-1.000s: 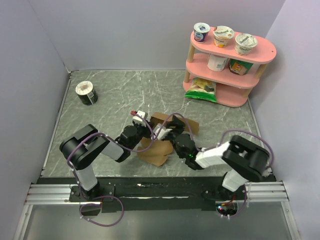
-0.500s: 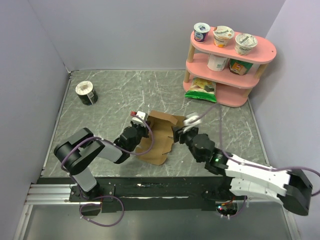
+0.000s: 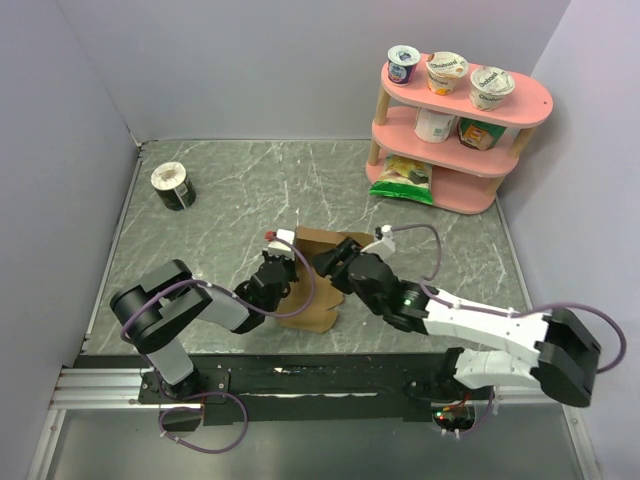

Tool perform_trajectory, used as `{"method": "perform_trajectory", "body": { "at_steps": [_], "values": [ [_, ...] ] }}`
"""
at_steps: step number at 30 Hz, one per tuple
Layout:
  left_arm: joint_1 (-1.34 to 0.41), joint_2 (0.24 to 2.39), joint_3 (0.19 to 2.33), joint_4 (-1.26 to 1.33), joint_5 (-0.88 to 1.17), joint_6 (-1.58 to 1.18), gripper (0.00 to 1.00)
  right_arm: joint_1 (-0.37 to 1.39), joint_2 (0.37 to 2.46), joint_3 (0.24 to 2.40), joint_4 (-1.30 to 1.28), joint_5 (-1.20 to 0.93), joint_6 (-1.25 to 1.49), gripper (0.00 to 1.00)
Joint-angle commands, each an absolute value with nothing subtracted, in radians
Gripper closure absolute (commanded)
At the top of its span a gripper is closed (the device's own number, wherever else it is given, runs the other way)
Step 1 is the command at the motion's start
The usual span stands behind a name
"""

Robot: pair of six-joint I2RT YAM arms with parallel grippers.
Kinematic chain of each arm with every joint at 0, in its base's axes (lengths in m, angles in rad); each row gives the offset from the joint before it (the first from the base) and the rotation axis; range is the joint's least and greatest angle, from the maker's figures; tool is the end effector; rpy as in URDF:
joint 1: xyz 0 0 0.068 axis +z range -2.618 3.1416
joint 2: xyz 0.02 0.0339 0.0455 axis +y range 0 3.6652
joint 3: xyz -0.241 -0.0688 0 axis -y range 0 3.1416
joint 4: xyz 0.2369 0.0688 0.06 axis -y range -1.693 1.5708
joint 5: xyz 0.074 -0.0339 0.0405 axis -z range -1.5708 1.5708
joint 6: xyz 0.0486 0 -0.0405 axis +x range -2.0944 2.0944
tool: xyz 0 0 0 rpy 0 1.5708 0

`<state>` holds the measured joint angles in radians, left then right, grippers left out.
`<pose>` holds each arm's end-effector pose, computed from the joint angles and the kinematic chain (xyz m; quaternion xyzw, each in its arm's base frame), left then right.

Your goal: Fold the paper box

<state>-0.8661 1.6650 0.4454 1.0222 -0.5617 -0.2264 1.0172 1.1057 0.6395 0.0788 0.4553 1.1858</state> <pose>0.2098 -0.2067 0.1291 0.0668 0.7606 -0.1333 0.6319 0.1546 0.2094 0.2316 0.1935 0.7951 0.3999 0.4128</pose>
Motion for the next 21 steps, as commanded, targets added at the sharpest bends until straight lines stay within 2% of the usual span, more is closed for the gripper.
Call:
{"method": "perform_trajectory", "body": {
  "at_steps": [1, 4, 8, 16, 21],
  "values": [
    [-0.882, 1.637, 0.439, 1.028, -0.633, -0.268, 0.96, 1.014, 1.193, 0.733, 0.072, 0.443, 1.457, 0.33],
    [-0.888, 1.631, 0.43, 1.037, -0.638, -0.273, 0.96, 1.014, 1.216, 0.695, 0.13, 0.529, 1.531, 0.36],
    [-0.89, 1.626, 0.422, 1.045, -0.641, -0.276, 0.96, 1.008, 1.282, 0.79, 0.017, 0.639, 1.54, 0.35],
    [-0.893, 1.647, 0.417, 1.063, -0.647, -0.291, 0.96, 0.974, 1.406, 0.822, 0.017, 0.684, 1.568, 0.35],
    [-0.896, 1.651, 0.413, 1.071, -0.64, -0.273, 0.96, 0.931, 1.439, 0.808, 0.118, 0.681, 1.52, 0.36]
  ]
}}
